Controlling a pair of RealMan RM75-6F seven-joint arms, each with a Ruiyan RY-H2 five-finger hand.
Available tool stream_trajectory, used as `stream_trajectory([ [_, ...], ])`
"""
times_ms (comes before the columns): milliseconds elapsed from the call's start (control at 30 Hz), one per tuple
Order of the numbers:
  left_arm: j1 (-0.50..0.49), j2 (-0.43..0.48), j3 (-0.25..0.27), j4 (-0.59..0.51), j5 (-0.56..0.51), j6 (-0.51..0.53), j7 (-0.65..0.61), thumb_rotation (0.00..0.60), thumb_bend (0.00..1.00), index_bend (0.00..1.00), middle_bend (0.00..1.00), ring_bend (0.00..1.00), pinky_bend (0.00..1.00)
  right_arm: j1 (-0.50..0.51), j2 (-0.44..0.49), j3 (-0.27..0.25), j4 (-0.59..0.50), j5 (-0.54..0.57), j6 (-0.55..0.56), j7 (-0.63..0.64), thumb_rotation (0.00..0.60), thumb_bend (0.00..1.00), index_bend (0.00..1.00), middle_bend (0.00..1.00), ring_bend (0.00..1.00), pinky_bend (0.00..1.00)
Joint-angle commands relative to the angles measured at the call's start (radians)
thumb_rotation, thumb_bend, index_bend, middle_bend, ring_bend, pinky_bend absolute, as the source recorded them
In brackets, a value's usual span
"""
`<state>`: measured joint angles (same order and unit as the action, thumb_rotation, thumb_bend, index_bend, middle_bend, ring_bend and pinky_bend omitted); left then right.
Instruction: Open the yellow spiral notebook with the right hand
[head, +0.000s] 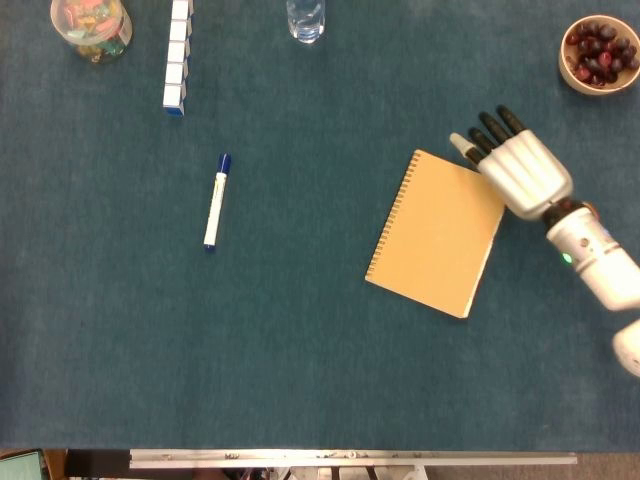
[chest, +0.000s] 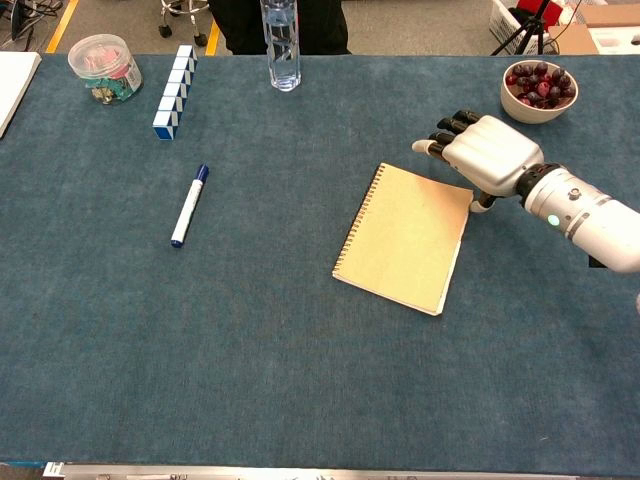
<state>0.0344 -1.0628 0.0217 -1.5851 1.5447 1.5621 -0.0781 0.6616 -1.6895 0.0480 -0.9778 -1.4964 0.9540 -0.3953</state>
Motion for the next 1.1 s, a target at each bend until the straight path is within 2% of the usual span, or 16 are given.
stream_trajectory([
  [33, 0.002, 0.002, 0.000, -0.004, 0.000, 0.003, 0.001, 0.600, 0.49, 0.08, 0.12, 0.02, 0.06, 0.023, -0.031, 0.026, 0.031, 0.017, -0.013, -0.010, 0.600, 0.00, 0.15, 0.22, 0.10, 0.12],
  [133, 0.005, 0.008, 0.000, -0.006, 0.000, 0.008, 0.005, 0.600, 0.49, 0.08, 0.12, 0.02, 0.06, 0.040, -0.039, 0.041, 0.032, 0.024, -0.019, -0.003, 0.600, 0.00, 0.15, 0.22, 0.10, 0.12],
  [233, 0.010, 0.015, 0.000, -0.010, -0.003, 0.014, 0.001, 0.600, 0.49, 0.08, 0.12, 0.02, 0.06, 0.042, 0.003, 0.030, -0.032, 0.009, -0.019, 0.046, 0.600, 0.02, 0.15, 0.22, 0.10, 0.12],
  [400, 0.014, 0.018, 0.001, -0.010, -0.001, 0.017, -0.002, 0.600, 0.49, 0.08, 0.12, 0.02, 0.06, 0.018, 0.123, -0.043, -0.179, -0.077, 0.028, 0.126, 0.600, 0.04, 0.16, 0.25, 0.10, 0.12],
  [600, 0.014, 0.014, 0.005, -0.013, 0.011, 0.018, 0.000, 0.600, 0.49, 0.08, 0.12, 0.02, 0.06, -0.020, 0.203, -0.118, -0.252, -0.161, 0.098, 0.165, 0.600, 0.09, 0.24, 0.28, 0.10, 0.12],
  [833, 0.012, 0.016, 0.003, -0.024, 0.017, 0.021, 0.006, 0.600, 0.49, 0.08, 0.12, 0.02, 0.06, -0.024, 0.191, -0.159, -0.245, -0.229, 0.118, 0.178, 0.600, 0.10, 0.30, 0.28, 0.10, 0.12],
  [1100, 0.019, 0.020, 0.005, -0.021, 0.009, 0.023, 0.002, 0.600, 0.49, 0.08, 0.12, 0.02, 0.06, -0.020, 0.124, -0.161, -0.187, -0.263, 0.135, 0.188, 0.600, 0.10, 0.38, 0.28, 0.10, 0.12],
])
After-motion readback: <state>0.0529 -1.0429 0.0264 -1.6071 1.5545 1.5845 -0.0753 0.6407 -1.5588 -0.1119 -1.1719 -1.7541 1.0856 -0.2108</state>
